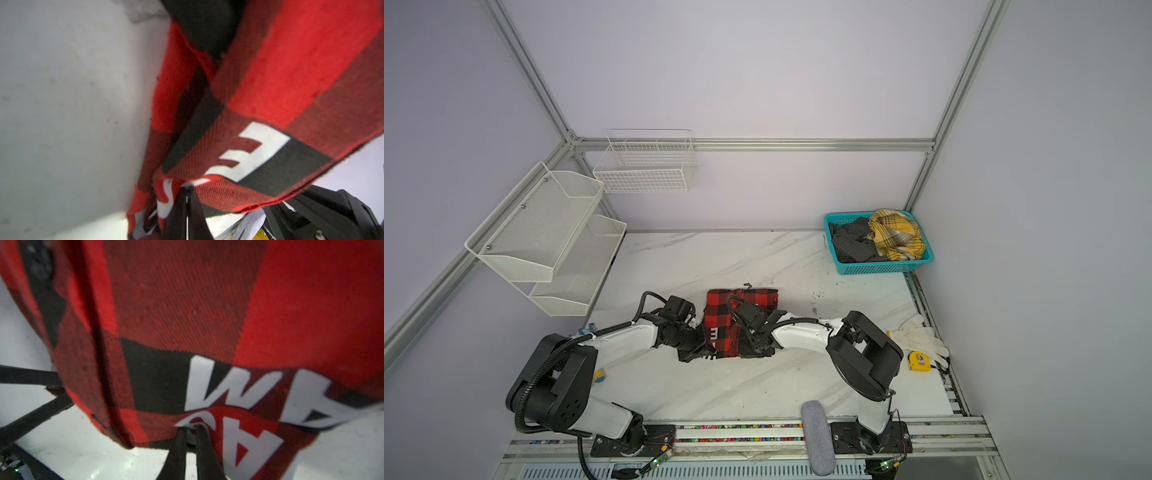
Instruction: Fold and stack the long sleeve shirts
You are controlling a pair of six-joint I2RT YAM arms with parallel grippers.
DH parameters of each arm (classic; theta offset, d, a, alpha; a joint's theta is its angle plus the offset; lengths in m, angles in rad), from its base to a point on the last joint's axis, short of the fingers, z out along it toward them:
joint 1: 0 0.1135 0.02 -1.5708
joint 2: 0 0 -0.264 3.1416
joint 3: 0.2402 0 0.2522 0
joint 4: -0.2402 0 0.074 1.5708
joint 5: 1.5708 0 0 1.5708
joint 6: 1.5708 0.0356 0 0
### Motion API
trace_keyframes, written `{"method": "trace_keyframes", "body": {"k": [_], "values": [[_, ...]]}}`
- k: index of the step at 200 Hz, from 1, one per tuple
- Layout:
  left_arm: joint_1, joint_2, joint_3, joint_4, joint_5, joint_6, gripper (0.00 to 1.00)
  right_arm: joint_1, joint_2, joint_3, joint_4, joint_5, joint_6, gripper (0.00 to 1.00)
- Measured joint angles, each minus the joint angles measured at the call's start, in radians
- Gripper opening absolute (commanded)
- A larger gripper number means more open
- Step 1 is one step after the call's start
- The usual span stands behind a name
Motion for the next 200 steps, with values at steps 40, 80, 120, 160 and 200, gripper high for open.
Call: {"method": "trace_keyframes", "body": {"k": [40, 80, 120, 160, 200], "values": [[0.015, -0.064, 0.010, -0.055, -0.008, -0.001, 0.25, -0.006, -0.010, 0.077, -0.049, 0.024, 0.003, 0.17], [0.045, -0.018, 0.253, -0.128, -0.015, 0.023, 0.22, -0.088, -0.045, 0.190, -0.069, 0.039, -0.032, 0.17], [0.082, 0.188, 0.452, -0.068, -0.009, 0.030, 0.17, -0.249, -0.002, 0.254, -0.074, 0.044, -0.085, 0.16], [0.096, 0.340, 0.479, -0.056, -0.008, 0.031, 0.15, -0.343, 0.120, 0.326, -0.076, 0.023, -0.145, 0.15], [0.117, 0.385, 0.478, -0.037, -0.003, 0.046, 0.14, -0.358, 0.243, 0.366, -0.074, 0.004, -0.186, 0.13]]}}
